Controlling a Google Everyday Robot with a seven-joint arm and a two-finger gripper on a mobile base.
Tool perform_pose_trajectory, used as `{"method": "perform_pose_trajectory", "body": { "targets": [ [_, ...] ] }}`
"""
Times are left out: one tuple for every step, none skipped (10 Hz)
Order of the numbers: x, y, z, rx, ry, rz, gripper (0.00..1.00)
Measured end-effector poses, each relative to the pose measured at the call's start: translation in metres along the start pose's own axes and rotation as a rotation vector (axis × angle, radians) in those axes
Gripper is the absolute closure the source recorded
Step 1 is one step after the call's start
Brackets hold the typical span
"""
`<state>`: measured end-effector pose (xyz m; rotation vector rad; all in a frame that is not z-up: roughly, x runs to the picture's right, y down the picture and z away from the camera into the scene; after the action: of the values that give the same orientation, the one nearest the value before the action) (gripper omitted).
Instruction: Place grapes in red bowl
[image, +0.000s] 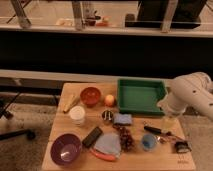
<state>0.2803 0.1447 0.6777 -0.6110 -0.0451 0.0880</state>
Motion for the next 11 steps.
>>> {"method": "perform_pose_trajectory", "body": {
  "targets": [
    [-0.002,0.009,0.001,-0.007,-0.01,-0.007,0.2],
    [-0.004,0.018,0.003,-0.017,-0.018,-0.014,0.2],
    [-0.01,0.028,0.008,-0.03,-0.027,-0.029,0.2],
    [-0.013,0.033,0.011,-0.039,-0.033,-0.037,0.2],
    [-0.016,0.04,0.015,-0.047,-0.039,-0.045,0.2],
    [-0.02,0.047,0.018,-0.053,-0.047,-0.054,0.2],
    [-0.028,0.055,0.023,-0.062,-0.057,-0.073,0.2],
    [-0.035,0.061,0.027,-0.07,-0.068,-0.085,0.2],
    [-0.04,0.07,0.032,-0.08,-0.078,-0.095,0.2],
    [-0.044,0.077,0.037,-0.089,-0.086,-0.104,0.2],
    [-0.049,0.084,0.042,-0.096,-0.093,-0.115,0.2]
  ]
}}
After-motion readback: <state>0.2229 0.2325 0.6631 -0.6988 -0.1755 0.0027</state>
